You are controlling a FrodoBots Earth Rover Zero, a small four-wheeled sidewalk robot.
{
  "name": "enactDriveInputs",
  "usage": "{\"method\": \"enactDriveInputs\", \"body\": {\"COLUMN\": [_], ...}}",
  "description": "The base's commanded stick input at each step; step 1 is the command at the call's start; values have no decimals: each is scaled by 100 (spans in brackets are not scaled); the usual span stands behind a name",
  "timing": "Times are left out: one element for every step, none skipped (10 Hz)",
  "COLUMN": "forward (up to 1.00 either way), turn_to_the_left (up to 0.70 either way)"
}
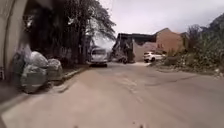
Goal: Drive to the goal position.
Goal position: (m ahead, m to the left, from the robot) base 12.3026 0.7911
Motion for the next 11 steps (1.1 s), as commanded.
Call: {"method": "enactDriveInputs", "body": {"forward": [100,100,100,100,100,100,100,100,100,100,100], "turn_to_the_left": [3,3,3,3,2,1,0,0,0,0,0]}}
